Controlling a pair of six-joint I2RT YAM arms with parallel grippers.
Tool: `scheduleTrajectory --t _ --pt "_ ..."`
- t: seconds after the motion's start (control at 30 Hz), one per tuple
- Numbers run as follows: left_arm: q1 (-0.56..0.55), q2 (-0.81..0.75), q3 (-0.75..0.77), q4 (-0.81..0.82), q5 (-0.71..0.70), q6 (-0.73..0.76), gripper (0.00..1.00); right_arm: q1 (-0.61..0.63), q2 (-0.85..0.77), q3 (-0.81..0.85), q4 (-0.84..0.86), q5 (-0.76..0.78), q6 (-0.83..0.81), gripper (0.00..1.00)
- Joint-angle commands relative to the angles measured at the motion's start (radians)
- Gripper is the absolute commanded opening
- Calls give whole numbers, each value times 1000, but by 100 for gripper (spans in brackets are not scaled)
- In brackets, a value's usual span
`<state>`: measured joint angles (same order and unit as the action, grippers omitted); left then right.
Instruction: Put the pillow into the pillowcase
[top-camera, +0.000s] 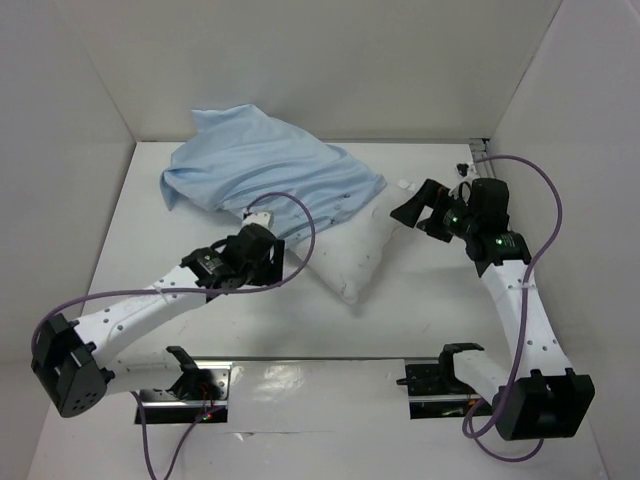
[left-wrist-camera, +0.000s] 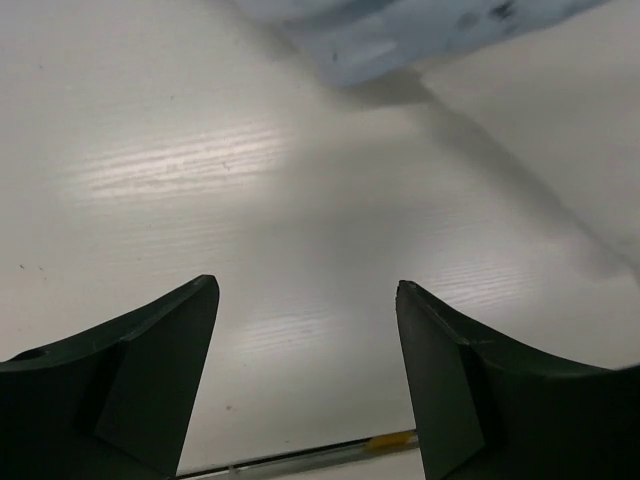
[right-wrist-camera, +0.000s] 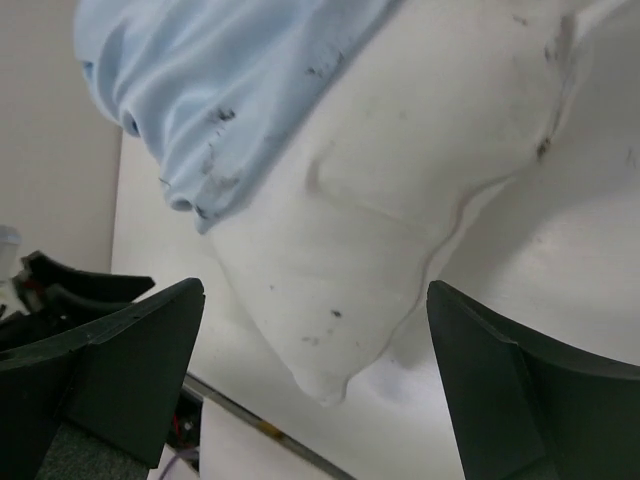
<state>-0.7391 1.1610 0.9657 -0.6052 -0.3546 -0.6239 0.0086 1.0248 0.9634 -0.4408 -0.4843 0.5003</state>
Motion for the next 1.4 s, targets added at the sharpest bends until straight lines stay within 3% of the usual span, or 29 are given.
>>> scheduleTrajectory --t 0.0,0.2,0.37,0.53,0.83,0.93,1.07,1.1,1.17,1.23,1.3,1.33,1.37 --pt "-20 -11 -82 212 -55 -48 85 1 -12 18 -171 32 -63 100" --pt "-9 133 -116 381 -95 9 85 1 -32 -58 -204 -16 -77 100" --pt "52 236 -97 481 -86 42 78 11 -42 -147 -153 -129 -31 100" --pt "89 324 -32 472 -113 53 69 22 -42 -158 -165 -129 -42 100" --pt "138 411 31 516 -44 85 64 33 -11 -149 -153 -132 -51 100" --pt "147 411 44 507 -57 75 43 80 -11 -184 -96 -163 -22 100" --pt "147 381 53 466 -57 75 6 224 -11 -244 60 -177 98 100" --pt "147 381 53 440 -31 75 0 258 -11 -255 98 -156 125 100" --pt "147 338 53 427 -6 66 0 350 32 -273 216 -116 187 100" --pt "121 309 53 415 37 56 0 389 81 -285 299 -50 210 87" --pt "78 272 53 391 48 41 0 398 191 -276 422 -28 219 63" --pt "52 263 65 360 69 20 0 398 277 -258 472 -28 219 30" --pt "40 253 76 360 89 20 0 398 319 -197 482 -16 207 14"
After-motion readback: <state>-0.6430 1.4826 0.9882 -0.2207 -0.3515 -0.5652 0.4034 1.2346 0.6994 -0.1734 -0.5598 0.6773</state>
